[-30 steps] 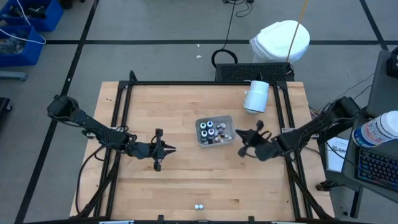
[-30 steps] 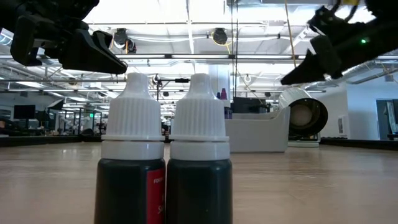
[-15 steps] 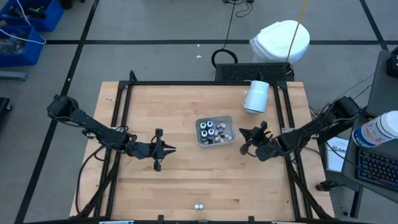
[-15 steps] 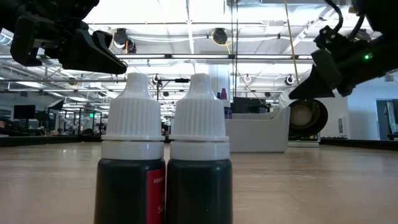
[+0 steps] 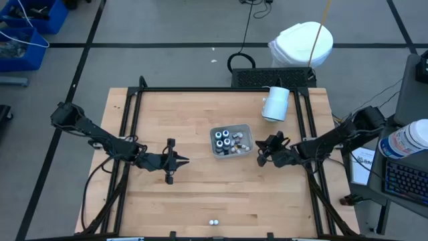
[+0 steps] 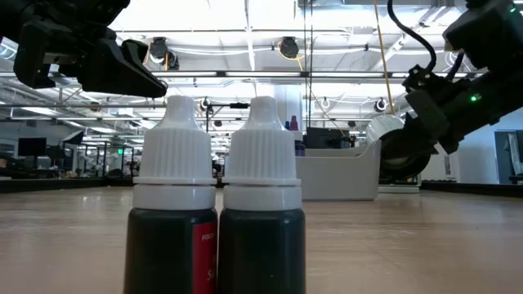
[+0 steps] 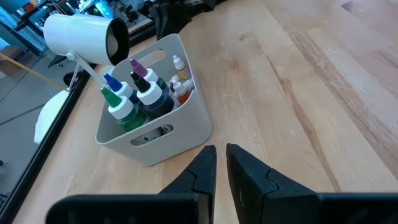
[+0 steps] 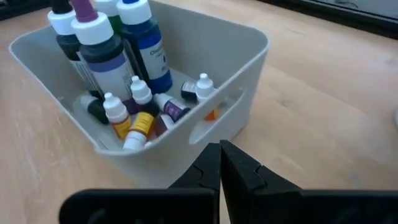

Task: Pick & Place food coloring
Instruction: Adjust the gray bin

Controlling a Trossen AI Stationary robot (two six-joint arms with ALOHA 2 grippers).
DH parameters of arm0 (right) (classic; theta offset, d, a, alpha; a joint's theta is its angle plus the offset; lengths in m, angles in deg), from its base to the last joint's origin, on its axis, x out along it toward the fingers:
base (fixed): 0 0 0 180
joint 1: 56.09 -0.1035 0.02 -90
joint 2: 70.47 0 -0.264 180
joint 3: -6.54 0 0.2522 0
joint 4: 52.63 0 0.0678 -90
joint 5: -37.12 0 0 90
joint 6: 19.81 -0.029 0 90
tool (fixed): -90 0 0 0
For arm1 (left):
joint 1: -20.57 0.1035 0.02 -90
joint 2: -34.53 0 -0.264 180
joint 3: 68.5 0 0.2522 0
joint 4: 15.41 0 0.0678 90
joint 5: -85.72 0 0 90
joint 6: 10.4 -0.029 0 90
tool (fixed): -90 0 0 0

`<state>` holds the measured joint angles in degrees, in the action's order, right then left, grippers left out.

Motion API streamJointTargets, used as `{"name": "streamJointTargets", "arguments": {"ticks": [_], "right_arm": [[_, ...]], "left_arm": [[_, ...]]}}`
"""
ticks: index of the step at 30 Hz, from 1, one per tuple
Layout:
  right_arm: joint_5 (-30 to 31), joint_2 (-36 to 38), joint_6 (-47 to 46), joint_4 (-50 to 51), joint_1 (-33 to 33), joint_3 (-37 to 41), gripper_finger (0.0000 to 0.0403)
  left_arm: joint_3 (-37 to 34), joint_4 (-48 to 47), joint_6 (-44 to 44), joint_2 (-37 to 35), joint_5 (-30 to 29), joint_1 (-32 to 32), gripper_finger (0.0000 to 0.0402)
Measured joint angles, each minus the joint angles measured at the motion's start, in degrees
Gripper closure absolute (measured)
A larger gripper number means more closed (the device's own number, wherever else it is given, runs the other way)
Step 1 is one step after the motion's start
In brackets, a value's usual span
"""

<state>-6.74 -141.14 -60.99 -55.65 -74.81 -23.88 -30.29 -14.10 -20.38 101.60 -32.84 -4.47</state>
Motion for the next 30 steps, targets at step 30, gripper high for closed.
{"name": "streamJointTargets", "arguments": {"ticks": [30], "right_arm": [[-12.3, -5.2, 6.8, -10.8, 2.5, -0.1, 0.0403]], "left_arm": [[0.0, 0.0, -0.1, 0.0, 0.0, 0.0, 0.0355]]}}
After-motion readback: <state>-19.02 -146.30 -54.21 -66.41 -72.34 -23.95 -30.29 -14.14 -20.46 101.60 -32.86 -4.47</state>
